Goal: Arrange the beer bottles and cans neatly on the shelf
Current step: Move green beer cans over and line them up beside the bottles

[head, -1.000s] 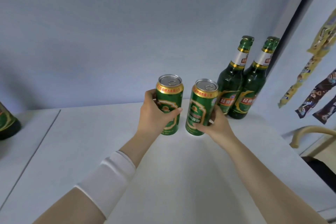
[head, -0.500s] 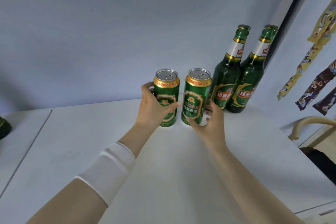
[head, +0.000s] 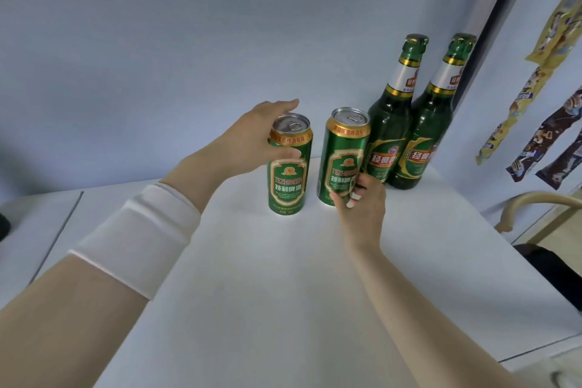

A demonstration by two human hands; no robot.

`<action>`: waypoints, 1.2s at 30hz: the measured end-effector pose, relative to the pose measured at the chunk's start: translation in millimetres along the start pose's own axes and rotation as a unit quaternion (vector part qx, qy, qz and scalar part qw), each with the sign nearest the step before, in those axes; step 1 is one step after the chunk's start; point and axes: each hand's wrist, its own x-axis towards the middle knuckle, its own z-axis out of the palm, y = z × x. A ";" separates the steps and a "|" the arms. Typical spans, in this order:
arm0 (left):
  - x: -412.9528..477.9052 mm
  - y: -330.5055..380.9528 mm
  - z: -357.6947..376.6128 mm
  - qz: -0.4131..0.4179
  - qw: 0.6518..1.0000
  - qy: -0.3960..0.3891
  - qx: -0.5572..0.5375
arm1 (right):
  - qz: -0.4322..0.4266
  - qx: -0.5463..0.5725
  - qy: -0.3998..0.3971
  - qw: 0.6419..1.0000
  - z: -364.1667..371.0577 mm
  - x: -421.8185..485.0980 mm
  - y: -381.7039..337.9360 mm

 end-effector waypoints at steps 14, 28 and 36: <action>20.8 14.5 26.5 -0.040 0.998 0.048 -0.028 | 0.004 -0.007 0.008 1.000 6.8 8.3 3.6; -36.8 -7.2 42.0 -0.081 0.991 0.019 0.107 | -0.051 -0.239 -0.069 0.967 -16.3 -35.1 -22.1; -161.3 -17.7 13.7 -0.151 0.910 -0.087 0.376 | -0.163 -0.372 -0.201 0.892 -32.0 -105.2 -68.0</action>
